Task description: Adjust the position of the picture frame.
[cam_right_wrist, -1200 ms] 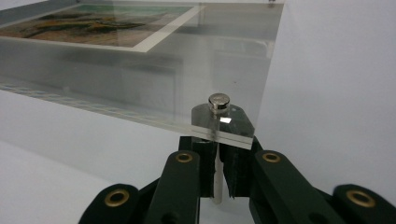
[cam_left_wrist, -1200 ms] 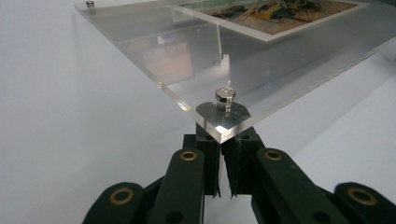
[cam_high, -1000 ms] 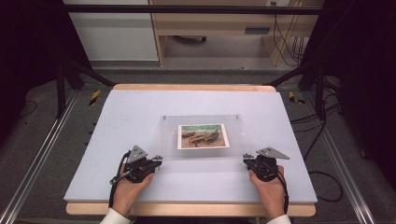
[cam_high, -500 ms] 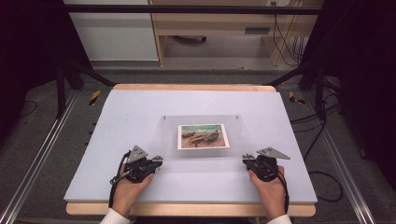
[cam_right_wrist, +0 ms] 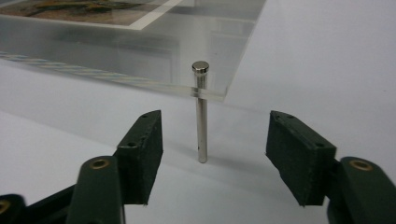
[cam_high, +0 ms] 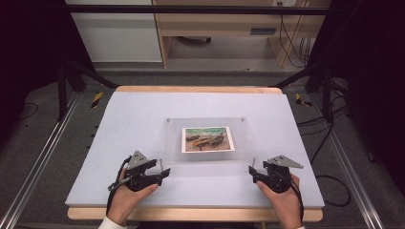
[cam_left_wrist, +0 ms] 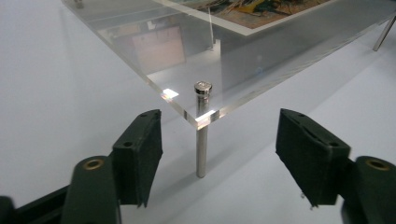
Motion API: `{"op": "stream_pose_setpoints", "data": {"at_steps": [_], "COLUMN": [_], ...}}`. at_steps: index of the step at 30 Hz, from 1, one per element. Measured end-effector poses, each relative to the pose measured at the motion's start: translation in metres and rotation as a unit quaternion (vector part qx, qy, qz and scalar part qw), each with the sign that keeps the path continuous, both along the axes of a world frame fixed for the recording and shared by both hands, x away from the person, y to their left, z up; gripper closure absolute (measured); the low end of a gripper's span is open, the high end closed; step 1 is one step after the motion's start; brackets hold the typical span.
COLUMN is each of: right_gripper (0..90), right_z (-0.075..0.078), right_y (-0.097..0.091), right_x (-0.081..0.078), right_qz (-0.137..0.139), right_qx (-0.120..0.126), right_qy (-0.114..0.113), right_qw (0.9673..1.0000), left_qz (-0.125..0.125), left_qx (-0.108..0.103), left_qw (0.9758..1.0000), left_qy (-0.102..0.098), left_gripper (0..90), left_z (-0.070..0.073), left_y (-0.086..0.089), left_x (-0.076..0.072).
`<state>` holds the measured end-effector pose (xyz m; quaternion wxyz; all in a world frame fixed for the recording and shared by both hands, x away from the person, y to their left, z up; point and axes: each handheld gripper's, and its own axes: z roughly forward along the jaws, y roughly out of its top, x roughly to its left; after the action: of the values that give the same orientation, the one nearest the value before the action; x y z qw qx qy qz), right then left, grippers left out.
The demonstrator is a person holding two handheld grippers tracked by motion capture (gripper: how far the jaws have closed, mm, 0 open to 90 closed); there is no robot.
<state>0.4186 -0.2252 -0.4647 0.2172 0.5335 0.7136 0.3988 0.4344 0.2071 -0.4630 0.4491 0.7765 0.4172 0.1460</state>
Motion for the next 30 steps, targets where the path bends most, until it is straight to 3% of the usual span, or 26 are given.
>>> {"op": "stream_pose_setpoints", "data": {"at_steps": [13, 20, 27, 30], "right_gripper": [18.0, 14.0, 15.7, 25.7], "right_z": [0.01, 0.016, 0.023, 0.033], "right_y": [-0.016, -0.021, -0.018, -0.013], "right_x": [-0.011, -0.01, -0.004, 0.007], "right_qz": [-0.005, -0.003, -0.004, 0.004], "right_qx": [0.022, 0.025, 0.018, 0.017], "right_qy": [-0.022, -0.042, -0.053, -0.056], "right_qw": [0.9995, 0.9988, 0.9984, 0.9983], "left_qz": [-0.005, 0.002, 0.018, 0.036], "left_qx": [-0.03, -0.059, -0.065, -0.066], "left_qw": [0.9995, 0.9975, 0.9964, 0.9961], "left_qy": [-0.005, -0.038, -0.05, -0.046], "left_gripper": [10.4, 9.4, 13.7, 16.6], "left_z": [0.007, 0.016, 0.021, 0.025], "left_y": [0.003, 0.006, 0.011, 0.012], "left_x": [-0.002, -0.003, 0.002, 0.01]}}
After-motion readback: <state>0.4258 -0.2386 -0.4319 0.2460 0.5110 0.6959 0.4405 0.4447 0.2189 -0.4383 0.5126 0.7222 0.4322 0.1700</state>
